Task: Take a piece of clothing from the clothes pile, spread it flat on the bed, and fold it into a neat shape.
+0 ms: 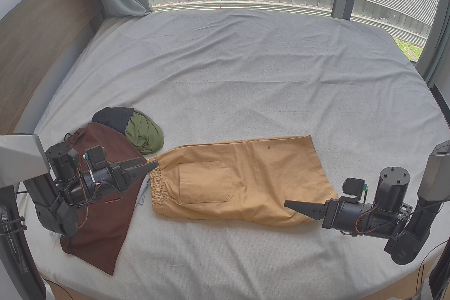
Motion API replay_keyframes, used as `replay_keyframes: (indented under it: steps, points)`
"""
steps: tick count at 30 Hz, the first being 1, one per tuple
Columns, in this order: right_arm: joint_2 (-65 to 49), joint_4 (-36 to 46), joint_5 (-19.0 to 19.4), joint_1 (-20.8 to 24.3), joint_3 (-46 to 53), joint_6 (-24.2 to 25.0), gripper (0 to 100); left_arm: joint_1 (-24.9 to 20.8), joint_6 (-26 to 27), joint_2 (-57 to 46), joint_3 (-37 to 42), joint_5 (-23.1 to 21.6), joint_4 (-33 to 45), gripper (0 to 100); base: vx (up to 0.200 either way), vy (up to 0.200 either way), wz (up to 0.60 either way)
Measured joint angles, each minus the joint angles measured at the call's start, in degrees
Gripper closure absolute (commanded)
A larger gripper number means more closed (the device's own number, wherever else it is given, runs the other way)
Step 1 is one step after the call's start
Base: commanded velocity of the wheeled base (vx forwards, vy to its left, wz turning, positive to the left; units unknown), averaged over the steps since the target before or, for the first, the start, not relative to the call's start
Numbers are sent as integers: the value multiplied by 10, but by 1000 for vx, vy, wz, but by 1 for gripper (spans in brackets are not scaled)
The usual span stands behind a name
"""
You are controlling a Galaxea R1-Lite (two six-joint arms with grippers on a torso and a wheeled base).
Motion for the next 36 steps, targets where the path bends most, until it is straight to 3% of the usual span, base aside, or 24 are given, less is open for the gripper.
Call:
replay_keyframes:
  steps: [3,36]
  points:
    - [1,0,0,0,-1,0,0,2,0,4,4,-15,0,0,0,0,0]
    - [21,0,0,-1,-1,-2,0,3,3,122,-13,-14,0,0,0,0,0]
